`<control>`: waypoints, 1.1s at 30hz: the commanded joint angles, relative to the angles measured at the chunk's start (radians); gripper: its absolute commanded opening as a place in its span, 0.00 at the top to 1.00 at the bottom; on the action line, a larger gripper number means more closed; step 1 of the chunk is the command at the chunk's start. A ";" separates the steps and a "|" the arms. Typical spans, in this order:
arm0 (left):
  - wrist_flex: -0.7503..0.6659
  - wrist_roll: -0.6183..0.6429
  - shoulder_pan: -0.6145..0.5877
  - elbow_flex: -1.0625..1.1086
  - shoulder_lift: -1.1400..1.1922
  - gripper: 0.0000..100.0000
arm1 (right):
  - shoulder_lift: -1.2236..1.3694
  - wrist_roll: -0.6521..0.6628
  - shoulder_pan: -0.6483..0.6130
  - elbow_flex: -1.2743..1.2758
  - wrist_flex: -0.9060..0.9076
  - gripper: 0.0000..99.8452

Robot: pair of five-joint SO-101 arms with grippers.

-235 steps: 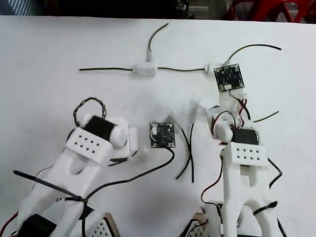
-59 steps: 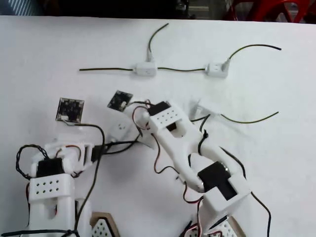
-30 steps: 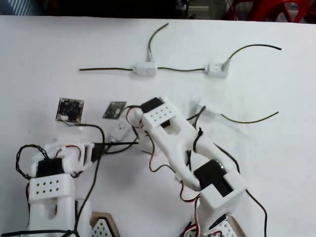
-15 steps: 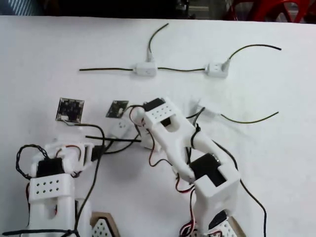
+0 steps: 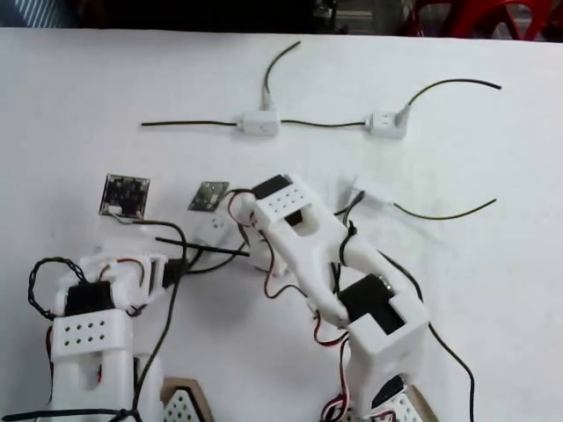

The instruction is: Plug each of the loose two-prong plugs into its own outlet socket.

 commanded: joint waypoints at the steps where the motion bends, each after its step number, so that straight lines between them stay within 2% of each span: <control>1: -0.021 -0.011 -0.004 -0.003 -0.018 0.65 | -0.053 -0.014 -0.004 -0.026 0.030 0.87; 12: -0.021 -0.011 -0.004 -0.003 -0.018 0.65 | -0.257 -0.063 -0.054 0.006 0.170 0.86; 20: -0.021 -0.011 -0.004 -0.003 -0.018 0.65 | -0.188 -0.057 -0.065 0.135 0.007 0.86; 27: -0.021 -0.011 -0.004 -0.003 -0.018 0.65 | -0.064 -0.048 0.008 0.138 -0.090 0.86; 33: -0.021 -0.011 -0.004 -0.003 -0.018 0.65 | -0.064 0.017 0.010 0.138 -0.088 0.97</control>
